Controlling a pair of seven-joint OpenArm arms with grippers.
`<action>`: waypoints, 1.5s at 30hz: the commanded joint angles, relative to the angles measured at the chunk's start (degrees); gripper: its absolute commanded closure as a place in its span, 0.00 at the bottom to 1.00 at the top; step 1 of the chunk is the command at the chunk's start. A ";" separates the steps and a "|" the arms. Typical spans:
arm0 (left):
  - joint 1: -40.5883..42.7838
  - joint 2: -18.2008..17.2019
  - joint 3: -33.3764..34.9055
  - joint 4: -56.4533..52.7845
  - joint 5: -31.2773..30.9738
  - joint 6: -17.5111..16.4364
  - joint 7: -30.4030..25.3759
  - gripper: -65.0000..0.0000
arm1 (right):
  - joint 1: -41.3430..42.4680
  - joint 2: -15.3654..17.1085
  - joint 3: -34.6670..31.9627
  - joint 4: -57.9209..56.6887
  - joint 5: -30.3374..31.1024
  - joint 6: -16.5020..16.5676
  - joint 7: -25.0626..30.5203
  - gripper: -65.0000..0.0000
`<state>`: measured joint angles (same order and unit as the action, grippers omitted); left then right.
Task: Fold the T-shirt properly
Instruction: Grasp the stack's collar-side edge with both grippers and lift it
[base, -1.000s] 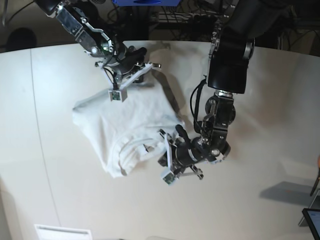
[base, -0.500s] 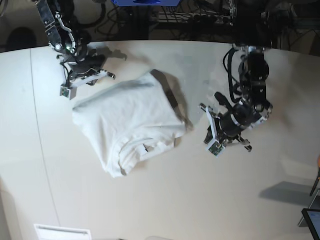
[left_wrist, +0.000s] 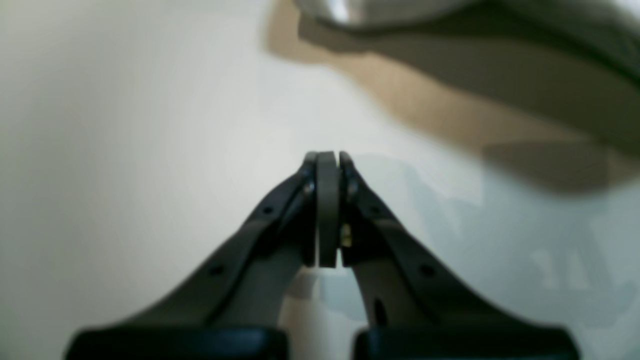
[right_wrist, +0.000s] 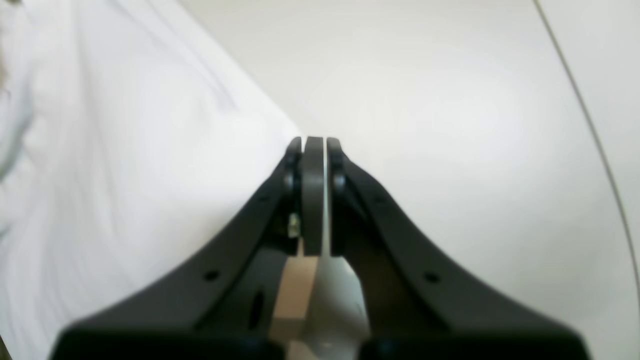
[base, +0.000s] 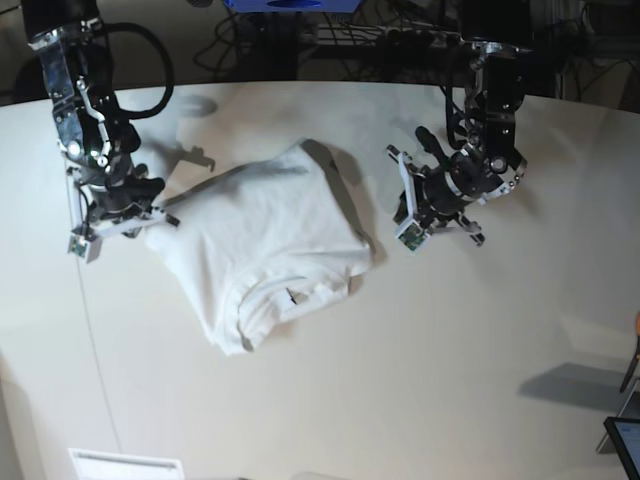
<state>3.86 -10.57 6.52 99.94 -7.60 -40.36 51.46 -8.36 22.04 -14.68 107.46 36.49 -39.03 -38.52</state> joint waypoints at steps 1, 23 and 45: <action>-1.88 0.59 -0.15 -0.20 -0.45 0.36 -1.04 1.00 | 1.55 0.77 0.22 0.36 -0.31 0.21 0.94 0.98; -25.53 9.21 3.37 -29.74 -0.27 0.36 -6.76 1.00 | 4.36 -3.19 -0.31 -5.97 -0.31 4.61 -2.40 0.98; -27.81 6.04 4.68 -24.56 -0.98 0.36 -11.42 1.00 | -3.46 1.03 0.30 3.53 -9.46 4.61 1.91 0.98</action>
<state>-22.59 -4.62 11.33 74.19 -7.62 -39.94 41.67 -11.90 22.98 -14.37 109.80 26.83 -35.05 -37.36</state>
